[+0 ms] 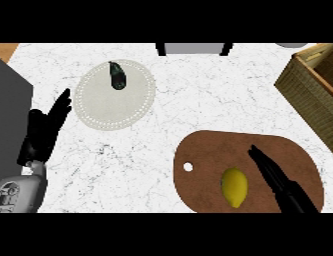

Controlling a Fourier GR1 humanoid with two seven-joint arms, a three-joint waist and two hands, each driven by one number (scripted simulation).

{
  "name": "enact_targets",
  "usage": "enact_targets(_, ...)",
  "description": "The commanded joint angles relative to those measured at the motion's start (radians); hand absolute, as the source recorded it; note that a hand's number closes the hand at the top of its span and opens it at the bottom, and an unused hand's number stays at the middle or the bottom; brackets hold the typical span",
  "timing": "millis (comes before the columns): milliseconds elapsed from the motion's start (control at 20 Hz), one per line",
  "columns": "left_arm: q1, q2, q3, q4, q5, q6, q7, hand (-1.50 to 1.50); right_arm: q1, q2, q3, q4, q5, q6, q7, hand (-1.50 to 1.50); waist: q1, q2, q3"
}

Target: Pick the lemon from the cutting board and place it in the basket

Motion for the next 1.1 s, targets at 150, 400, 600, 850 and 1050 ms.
enact_targets(150,-0.083,0.001,0.029,0.037,0.017,-0.023,0.065,0.0,-0.028,0.036,0.031,0.047,0.039,0.006,0.049,-1.5,-0.002,0.0,0.0)
enact_targets(400,0.003,-0.002,0.029,-0.001,-0.004,-0.026,-0.022,0.0,-0.122,0.05,-0.002,0.159,0.02,0.019,0.036,-1.5,0.002,0.0,0.0)
enact_targets(600,-0.009,-0.007,0.025,-0.003,-0.008,-0.035,0.019,0.0,-0.128,0.081,0.027,0.212,0.057,-0.038,0.019,-1.5,0.001,0.0,0.0)
enact_targets(850,-0.014,-0.002,0.039,-0.014,-0.015,-0.033,0.019,0.0,-0.141,0.085,0.027,0.271,0.063,-0.069,-0.016,-1.5,0.001,0.0,0.0)
enact_targets(1050,-0.023,-0.04,0.032,0.135,-0.047,0.008,-0.106,0.0,-0.216,0.067,0.025,0.338,0.12,-0.098,-0.05,1.5,0.0,0.002,0.0)
